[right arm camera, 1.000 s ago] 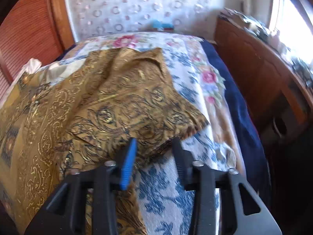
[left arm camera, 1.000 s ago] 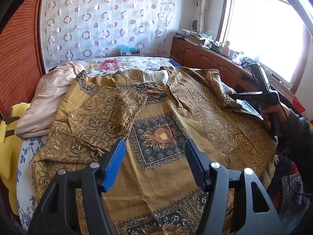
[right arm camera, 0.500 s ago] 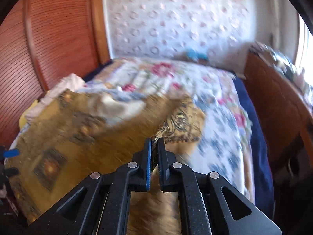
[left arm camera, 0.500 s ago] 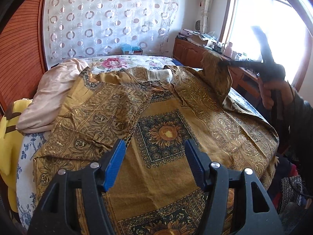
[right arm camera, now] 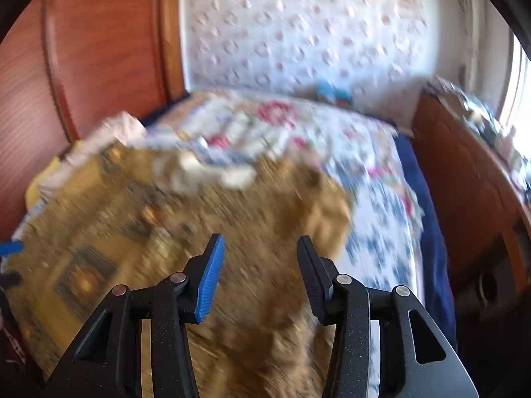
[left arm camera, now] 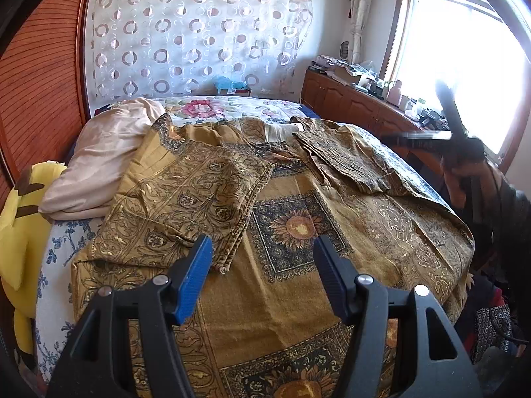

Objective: Fold small clothes

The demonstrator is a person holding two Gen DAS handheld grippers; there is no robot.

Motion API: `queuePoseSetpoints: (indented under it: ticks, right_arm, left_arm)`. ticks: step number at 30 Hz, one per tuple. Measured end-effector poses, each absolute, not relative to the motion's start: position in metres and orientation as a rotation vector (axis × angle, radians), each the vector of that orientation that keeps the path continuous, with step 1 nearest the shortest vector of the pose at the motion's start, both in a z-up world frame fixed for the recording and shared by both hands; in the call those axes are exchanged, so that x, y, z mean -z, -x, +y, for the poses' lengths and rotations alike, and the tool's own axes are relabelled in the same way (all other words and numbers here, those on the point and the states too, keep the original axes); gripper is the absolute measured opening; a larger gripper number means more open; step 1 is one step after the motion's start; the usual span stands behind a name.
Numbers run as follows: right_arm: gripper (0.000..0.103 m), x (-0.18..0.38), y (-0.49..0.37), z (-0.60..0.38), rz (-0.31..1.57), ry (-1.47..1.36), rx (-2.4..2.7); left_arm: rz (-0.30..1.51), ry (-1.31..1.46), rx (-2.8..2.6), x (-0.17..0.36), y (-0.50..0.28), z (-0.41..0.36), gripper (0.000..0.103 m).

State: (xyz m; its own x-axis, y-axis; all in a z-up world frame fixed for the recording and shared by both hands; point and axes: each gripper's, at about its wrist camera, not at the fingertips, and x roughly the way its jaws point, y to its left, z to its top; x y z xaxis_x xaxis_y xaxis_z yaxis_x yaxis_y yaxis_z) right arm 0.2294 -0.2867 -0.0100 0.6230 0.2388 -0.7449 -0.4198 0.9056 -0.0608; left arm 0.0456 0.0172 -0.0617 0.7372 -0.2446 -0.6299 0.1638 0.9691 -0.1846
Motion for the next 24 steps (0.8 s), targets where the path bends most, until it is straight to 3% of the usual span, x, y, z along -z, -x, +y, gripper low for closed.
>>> queuePoseSetpoints:
  ticks: [9,11,13,15,24]
  right_arm:
    - [0.046,0.061,-0.252,-0.320,0.967,0.186,-0.272]
    - [0.034,0.061,-0.252,-0.321,0.958,0.186,-0.281]
    - [0.013,0.058,-0.251,-0.320,0.934,0.206,-0.302]
    - [0.005,0.048,-0.245,-0.321,0.867,0.231,-0.299]
    - [0.000,0.016,-0.259,-0.352,0.787,0.248,-0.204]
  left_arm:
    - [0.722,0.103,0.227,0.066,-0.047,0.010,0.063]
    - [0.725,0.109,0.223,0.067,-0.049,0.013,0.063]
    - [0.726,0.112,0.219,0.067,-0.049,0.014,0.063]
    - [0.726,0.112,0.219,0.068,-0.049,0.014,0.063]
    - [0.733,0.106,0.226,0.071,-0.051,0.012,0.063]
